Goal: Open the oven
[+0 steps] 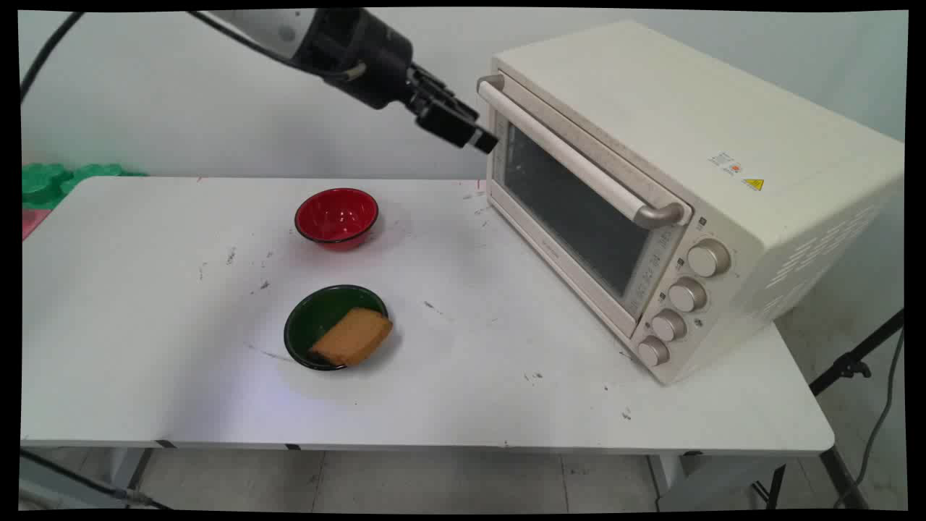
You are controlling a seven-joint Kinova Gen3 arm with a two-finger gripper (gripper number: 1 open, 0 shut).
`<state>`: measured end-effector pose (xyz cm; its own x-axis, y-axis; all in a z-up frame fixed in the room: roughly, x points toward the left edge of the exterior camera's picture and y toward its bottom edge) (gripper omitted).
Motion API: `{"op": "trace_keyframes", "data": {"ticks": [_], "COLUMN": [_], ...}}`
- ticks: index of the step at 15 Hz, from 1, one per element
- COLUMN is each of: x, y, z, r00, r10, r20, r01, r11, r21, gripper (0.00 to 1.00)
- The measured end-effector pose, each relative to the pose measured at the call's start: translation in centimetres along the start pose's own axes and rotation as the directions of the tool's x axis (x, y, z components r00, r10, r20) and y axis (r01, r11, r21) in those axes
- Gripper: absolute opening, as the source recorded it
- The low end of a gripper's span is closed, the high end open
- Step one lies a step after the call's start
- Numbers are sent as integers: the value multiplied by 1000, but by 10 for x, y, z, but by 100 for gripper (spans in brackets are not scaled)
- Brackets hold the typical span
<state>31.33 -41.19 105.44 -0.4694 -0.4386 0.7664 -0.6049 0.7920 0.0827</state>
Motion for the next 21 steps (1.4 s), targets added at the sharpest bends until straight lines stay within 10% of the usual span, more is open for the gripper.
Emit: {"op": "trace_keyframes", "data": {"ticks": [21], "x": [58], "y": [-1], "z": [72], "r00": [997], "r10": [-28], "r20": [-66], "r01": [35], "r11": [994], "r21": [104], "gripper": [0]}}
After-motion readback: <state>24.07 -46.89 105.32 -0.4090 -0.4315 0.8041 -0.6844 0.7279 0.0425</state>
